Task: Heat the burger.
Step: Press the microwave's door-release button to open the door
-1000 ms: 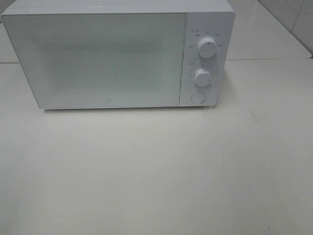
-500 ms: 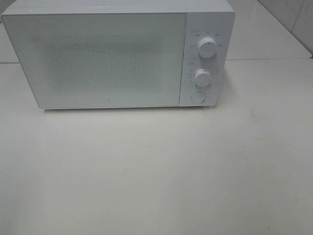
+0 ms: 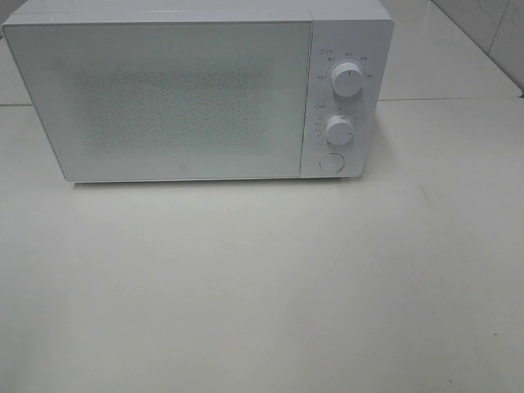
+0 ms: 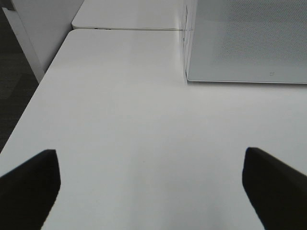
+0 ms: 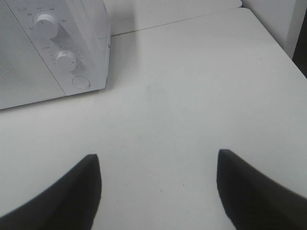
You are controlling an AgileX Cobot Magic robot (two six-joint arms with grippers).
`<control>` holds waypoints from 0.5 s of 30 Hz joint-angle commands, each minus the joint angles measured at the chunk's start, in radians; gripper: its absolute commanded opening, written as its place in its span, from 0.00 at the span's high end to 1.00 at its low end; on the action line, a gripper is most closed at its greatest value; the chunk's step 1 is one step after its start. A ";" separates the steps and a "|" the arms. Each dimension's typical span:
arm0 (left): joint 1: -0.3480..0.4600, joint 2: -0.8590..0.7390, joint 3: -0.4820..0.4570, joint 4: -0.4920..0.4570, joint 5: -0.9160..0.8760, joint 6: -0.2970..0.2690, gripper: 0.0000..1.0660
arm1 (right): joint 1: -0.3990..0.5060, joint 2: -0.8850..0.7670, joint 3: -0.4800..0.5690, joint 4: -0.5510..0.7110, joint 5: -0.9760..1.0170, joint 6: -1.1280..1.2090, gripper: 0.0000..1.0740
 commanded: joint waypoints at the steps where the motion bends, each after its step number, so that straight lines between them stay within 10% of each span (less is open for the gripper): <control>1: 0.005 -0.007 -0.002 -0.002 -0.013 -0.001 0.08 | -0.009 0.041 -0.019 -0.004 -0.104 -0.015 0.39; 15: 0.005 -0.007 -0.002 -0.002 -0.013 -0.001 0.08 | -0.008 0.345 0.109 -0.009 -0.627 -0.014 0.39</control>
